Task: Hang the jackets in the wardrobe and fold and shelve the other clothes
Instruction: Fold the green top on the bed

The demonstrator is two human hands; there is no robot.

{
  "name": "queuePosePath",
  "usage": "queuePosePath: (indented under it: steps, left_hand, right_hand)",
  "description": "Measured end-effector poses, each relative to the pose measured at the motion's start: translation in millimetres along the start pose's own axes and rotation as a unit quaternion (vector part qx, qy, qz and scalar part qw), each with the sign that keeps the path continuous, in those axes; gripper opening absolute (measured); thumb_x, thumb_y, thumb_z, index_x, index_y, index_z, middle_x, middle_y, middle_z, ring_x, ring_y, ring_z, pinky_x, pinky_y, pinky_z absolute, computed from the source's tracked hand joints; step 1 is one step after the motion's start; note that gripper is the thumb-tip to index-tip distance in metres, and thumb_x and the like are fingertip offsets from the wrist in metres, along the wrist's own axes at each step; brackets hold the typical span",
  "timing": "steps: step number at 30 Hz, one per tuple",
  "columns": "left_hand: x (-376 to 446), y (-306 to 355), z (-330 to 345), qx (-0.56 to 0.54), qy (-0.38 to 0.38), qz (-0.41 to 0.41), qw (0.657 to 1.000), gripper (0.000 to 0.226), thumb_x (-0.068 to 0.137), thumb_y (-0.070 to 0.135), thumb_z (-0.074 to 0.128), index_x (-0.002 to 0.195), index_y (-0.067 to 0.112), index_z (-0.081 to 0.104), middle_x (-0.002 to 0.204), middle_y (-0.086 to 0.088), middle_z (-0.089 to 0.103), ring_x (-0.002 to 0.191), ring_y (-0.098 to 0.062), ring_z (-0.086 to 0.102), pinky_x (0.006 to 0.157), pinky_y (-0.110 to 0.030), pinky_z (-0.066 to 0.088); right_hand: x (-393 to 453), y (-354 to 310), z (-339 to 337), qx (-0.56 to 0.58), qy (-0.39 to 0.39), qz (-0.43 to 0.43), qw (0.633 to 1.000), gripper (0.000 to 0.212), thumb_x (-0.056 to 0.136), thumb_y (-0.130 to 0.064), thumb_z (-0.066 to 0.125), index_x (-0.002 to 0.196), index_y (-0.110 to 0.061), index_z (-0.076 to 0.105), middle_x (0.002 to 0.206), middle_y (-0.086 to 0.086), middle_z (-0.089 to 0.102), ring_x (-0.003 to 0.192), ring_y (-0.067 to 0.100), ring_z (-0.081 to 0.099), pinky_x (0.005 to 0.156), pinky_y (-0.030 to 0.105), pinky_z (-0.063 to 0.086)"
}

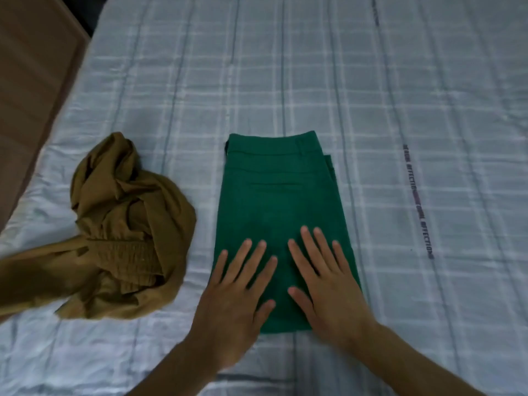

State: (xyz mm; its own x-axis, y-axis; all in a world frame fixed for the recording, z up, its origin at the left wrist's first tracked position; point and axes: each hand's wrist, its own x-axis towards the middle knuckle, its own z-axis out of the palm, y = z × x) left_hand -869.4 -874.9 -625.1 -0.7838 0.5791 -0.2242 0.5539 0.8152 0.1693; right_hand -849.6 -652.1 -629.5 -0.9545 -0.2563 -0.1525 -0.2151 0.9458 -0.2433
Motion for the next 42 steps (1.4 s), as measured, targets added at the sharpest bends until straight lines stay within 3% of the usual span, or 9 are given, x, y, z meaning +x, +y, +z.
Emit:
queuePosePath:
  steps: [5,10,14,19,23,26,29,34,42]
  left_hand:
    - [-48,-8,23,-0.013,-0.031,-0.026,0.999,0.075,0.096,0.062,0.035,0.158,0.023,0.015,0.166,-0.003,0.009,0.152,-0.027,0.011,0.115,-0.054,0.018]
    - [-56,-5,8,-0.054,0.032,0.024,0.998,0.074,0.089,0.058,0.056,0.149,0.018,0.042,0.160,-0.005,0.030,0.148,-0.026,0.027,0.117,-0.050,0.022]
    - [-53,-8,8,-0.097,0.032,0.041,0.994,0.068,0.076,0.045,0.068,0.138,0.022,0.050,0.146,0.000,0.046,0.130,-0.024,0.046,0.106,-0.037,0.036]
    - [-33,-9,-3,-0.092,0.056,0.041,0.993,0.072,0.049,0.018,0.082,0.118,0.018,0.058,0.120,0.001,0.061,0.104,-0.022,0.057,0.078,-0.033,0.053]
    - [-24,-19,-18,-0.190,0.092,-0.007,0.977,0.040,0.066,0.018,0.070,0.103,0.026,0.055,0.096,0.009,0.058,0.083,-0.015,0.058,0.065,-0.029,0.050]
    - [-9,-33,-38,-0.271,0.108,-0.035,0.956,0.019,0.081,0.027,0.055,0.099,0.026,0.059,0.096,0.013,0.053,0.086,-0.009,0.055,0.069,-0.032,0.050]
    - [19,-46,-60,-0.325,0.138,-0.086,0.932,0.013,0.085,0.019,0.064,0.097,0.024,0.062,0.088,0.011,0.059,0.080,-0.007,0.058,0.067,-0.035,0.051]
    - [76,-66,-93,-0.381,0.181,-0.164,0.892,0.023,0.084,0.005,0.072,0.098,0.020,0.062,0.083,0.011,0.066,0.077,-0.006,0.063,0.060,-0.022,0.053]
    - [165,-107,-117,-0.381,0.260,-0.196,0.865,0.021,0.087,0.012,0.070,0.102,0.022,0.059,0.089,0.019,0.064,0.080,0.001,0.062,0.066,-0.006,0.045]
  right_hand:
    - [-44,19,20,-0.029,-0.072,0.010,0.997,0.074,0.097,-0.061,0.025,0.157,-0.021,0.007,0.165,0.003,0.004,0.152,0.022,0.001,0.119,0.045,0.010]
    - [-51,27,10,0.009,-0.058,-0.048,0.997,0.090,0.089,-0.072,0.045,0.155,-0.017,0.021,0.164,0.007,0.011,0.152,0.026,0.006,0.121,0.044,0.008]
    - [-66,29,11,0.045,0.023,-0.037,0.998,0.069,0.084,-0.046,0.067,0.143,-0.017,0.045,0.155,0.009,0.035,0.144,0.027,0.031,0.115,0.047,0.031]
    - [-59,30,11,0.051,0.060,-0.025,0.997,0.072,0.061,-0.005,0.080,0.130,-0.011,0.060,0.140,0.011,0.054,0.129,0.028,0.048,0.106,0.042,0.042]
    - [-45,34,0,0.100,0.086,-0.005,0.991,0.062,0.053,0.007,0.069,0.113,-0.011,0.069,0.118,0.006,0.066,0.110,0.020,0.055,0.090,0.037,0.054]
    - [-27,36,-19,0.257,0.095,0.077,0.959,0.036,0.071,-0.003,0.059,0.102,-0.018,0.069,0.100,-0.002,0.066,0.090,0.013,0.062,0.082,0.026,0.053]
    - [2,39,-40,0.374,0.142,0.151,0.904,0.012,0.087,-0.011,0.066,0.092,-0.022,0.067,0.086,-0.010,0.066,0.080,0.008,0.063,0.070,0.019,0.051]
    - [67,49,-70,0.484,0.176,0.245,0.821,0.008,0.088,-0.010,0.070,0.089,-0.016,0.065,0.080,-0.008,0.069,0.073,0.006,0.066,0.061,0.017,0.052]
    - [175,81,-95,0.446,0.220,0.259,0.828,0.015,0.087,-0.020,0.072,0.098,-0.017,0.062,0.090,-0.005,0.068,0.082,0.008,0.065,0.073,0.025,0.055]
